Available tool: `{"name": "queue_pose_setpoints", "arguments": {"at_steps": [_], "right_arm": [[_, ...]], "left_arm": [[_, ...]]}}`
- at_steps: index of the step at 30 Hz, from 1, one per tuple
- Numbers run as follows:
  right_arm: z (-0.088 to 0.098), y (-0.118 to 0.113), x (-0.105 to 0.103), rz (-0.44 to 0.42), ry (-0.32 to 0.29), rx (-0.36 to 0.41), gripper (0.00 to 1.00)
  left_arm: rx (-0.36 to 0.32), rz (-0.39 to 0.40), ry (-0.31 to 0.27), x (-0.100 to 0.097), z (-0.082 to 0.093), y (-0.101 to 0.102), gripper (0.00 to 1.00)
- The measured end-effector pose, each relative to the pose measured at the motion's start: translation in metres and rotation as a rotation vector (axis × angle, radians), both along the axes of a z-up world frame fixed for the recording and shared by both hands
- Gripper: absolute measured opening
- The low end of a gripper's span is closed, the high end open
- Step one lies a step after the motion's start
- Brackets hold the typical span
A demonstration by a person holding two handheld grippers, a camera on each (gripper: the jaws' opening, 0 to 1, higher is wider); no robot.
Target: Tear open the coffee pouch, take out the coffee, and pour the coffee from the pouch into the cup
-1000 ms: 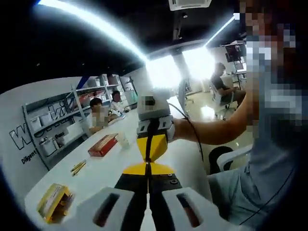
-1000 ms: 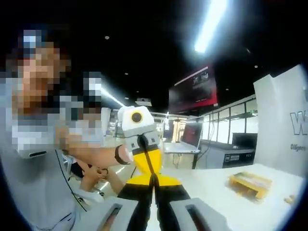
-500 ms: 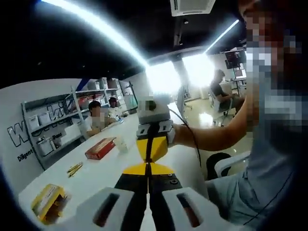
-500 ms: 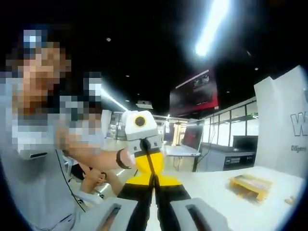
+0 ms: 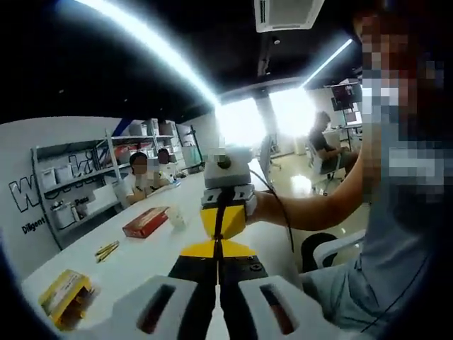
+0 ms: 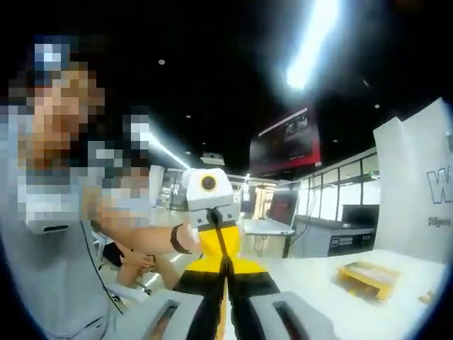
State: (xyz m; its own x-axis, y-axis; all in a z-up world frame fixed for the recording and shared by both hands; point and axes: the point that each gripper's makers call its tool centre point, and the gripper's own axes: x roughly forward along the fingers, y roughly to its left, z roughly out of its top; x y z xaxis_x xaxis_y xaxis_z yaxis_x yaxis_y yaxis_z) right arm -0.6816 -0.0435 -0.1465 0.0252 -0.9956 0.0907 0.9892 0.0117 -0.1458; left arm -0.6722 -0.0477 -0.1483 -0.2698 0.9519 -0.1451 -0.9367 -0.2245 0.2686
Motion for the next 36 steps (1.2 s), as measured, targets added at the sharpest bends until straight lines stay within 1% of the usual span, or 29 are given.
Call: {"name": "queue_pose_setpoints", "arguments": {"at_steps": [4,7,11,12,15,18,21,23,36], "right_arm": [[0.0013,0.0017,-0.0007,-0.003,-0.001,-0.007,0.03],[0.0004,0.0031,-0.0014,0.001,-0.014,-0.013,0.03],[-0.0026,0.0035,-0.0029,-0.006,0.004,-0.028,0.05],[-0.0033,0.0031,-0.0023,-0.004,-0.005,-0.030,0.05],[-0.0035,0.0033,-0.0019,-0.004,-0.009,-0.037,0.04],[-0.0034,0.0029,-0.0012,-0.004,-0.006,-0.040,0.04],[-0.0026,0.0020,0.0004,-0.006,-0.003,-0.046,0.04],[-0.0029,0.0018,0.0018,-0.005,-0.008,-0.044,0.03],[0.0010,0.0002,0.0007,-0.011,-0.004,-0.035,0.03]], "left_arm": [[0.013,-0.005,-0.009,-0.0013,0.0009,0.0020,0.01],[0.021,-0.007,-0.013,-0.0016,0.0000,0.0032,0.01],[0.026,-0.002,-0.016,-0.0039,-0.0024,0.0021,0.01],[0.028,-0.001,-0.018,-0.0045,-0.0028,0.0016,0.01],[0.037,-0.001,-0.024,-0.0042,-0.0030,0.0008,0.01],[0.039,0.000,-0.025,-0.0028,-0.0029,0.0004,0.01],[0.060,-0.002,-0.031,-0.0024,-0.0019,-0.0010,0.01],[0.066,-0.005,-0.037,-0.0019,-0.0023,-0.0006,0.01],[0.077,-0.011,-0.035,-0.0015,0.0007,-0.0010,0.01]]}}
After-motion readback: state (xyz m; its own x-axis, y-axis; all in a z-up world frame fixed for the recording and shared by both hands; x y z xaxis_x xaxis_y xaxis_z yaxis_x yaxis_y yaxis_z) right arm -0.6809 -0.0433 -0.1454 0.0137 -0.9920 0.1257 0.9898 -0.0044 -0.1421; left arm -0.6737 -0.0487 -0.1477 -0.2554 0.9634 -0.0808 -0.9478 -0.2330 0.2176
